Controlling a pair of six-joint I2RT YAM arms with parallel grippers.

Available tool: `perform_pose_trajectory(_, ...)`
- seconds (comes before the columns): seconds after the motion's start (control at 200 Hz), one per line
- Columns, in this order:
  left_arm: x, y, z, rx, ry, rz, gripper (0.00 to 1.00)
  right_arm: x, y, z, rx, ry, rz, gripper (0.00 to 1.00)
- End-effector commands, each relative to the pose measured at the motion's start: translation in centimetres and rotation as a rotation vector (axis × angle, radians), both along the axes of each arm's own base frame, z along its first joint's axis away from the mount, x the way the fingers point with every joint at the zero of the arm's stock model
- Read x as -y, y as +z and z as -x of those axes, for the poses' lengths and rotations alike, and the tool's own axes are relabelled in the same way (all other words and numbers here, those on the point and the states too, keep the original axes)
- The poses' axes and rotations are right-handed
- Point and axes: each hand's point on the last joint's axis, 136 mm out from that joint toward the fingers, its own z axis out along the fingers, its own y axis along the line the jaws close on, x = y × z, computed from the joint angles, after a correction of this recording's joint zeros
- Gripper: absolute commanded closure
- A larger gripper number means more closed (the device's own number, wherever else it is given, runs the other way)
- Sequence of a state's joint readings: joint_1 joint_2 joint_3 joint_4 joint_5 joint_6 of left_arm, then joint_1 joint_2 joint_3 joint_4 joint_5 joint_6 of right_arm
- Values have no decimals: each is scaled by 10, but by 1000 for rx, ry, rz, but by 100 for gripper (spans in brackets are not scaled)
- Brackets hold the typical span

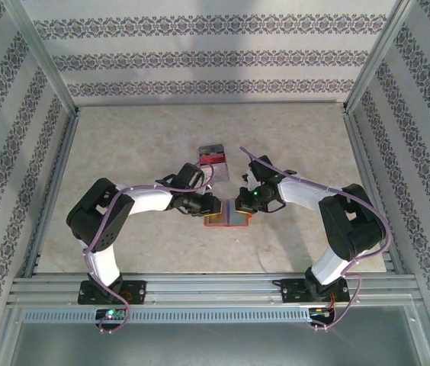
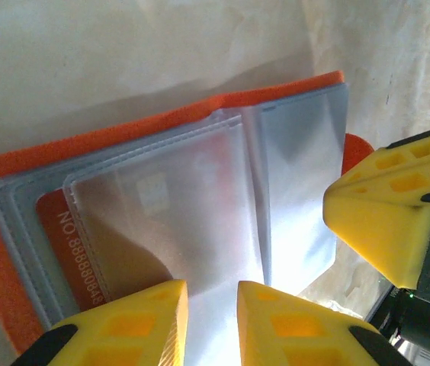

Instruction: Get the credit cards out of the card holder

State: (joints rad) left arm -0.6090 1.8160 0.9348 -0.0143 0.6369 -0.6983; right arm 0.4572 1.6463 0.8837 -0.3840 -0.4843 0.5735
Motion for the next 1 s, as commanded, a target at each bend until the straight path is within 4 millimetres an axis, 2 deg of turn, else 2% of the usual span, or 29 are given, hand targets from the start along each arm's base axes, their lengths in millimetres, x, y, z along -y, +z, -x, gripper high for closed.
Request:
perform_pose_trajectory(0.0,15,8,-3,15,-25,33,75,7,-10,4,-11,-2,29,93)
perform_pose_trajectory(0.535,46,14,-3,21,-87,62,76,15,-45,14,-68,-9,50,99)
perform_pose_trajectory(0.754,58,24,-1,34,-117,85,76,19,-51,15,-75,-22,30,100)
perform_pose_trajectory(0.884,62,26,0,25,-116,113,76,18,-49,12,-65,-28,-23,100)
perform_pose_trajectory(0.999,66,37,-1,43,-121,139,76,13,-45,11,-49,-23,-90,100)
